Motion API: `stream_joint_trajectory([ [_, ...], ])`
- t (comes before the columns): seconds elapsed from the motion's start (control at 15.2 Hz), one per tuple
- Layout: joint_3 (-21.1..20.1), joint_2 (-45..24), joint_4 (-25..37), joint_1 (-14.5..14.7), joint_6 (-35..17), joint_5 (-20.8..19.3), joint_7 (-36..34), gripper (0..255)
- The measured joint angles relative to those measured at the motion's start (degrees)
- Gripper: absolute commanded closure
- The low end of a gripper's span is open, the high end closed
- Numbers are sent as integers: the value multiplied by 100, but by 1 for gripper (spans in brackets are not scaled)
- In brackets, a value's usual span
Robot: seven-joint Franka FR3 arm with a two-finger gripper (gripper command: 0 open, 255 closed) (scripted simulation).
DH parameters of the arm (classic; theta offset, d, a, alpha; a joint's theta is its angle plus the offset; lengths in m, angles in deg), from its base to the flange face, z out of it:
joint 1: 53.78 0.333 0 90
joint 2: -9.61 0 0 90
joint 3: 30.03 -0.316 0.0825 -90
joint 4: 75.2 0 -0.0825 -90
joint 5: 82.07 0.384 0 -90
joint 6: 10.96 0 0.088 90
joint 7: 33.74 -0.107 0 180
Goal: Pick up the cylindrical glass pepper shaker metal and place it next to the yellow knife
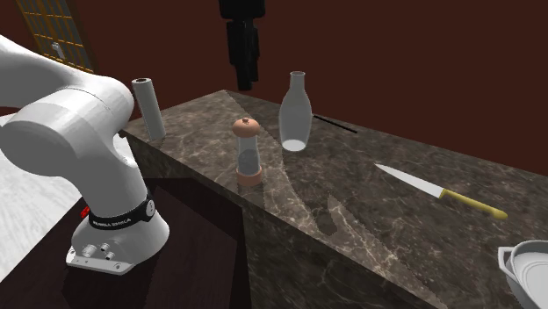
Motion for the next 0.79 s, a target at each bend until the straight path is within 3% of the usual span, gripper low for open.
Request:
stream_joint_trajectory([
  [0.79, -1305, -389, -927, 709, -896, 884, -1095, 0],
])
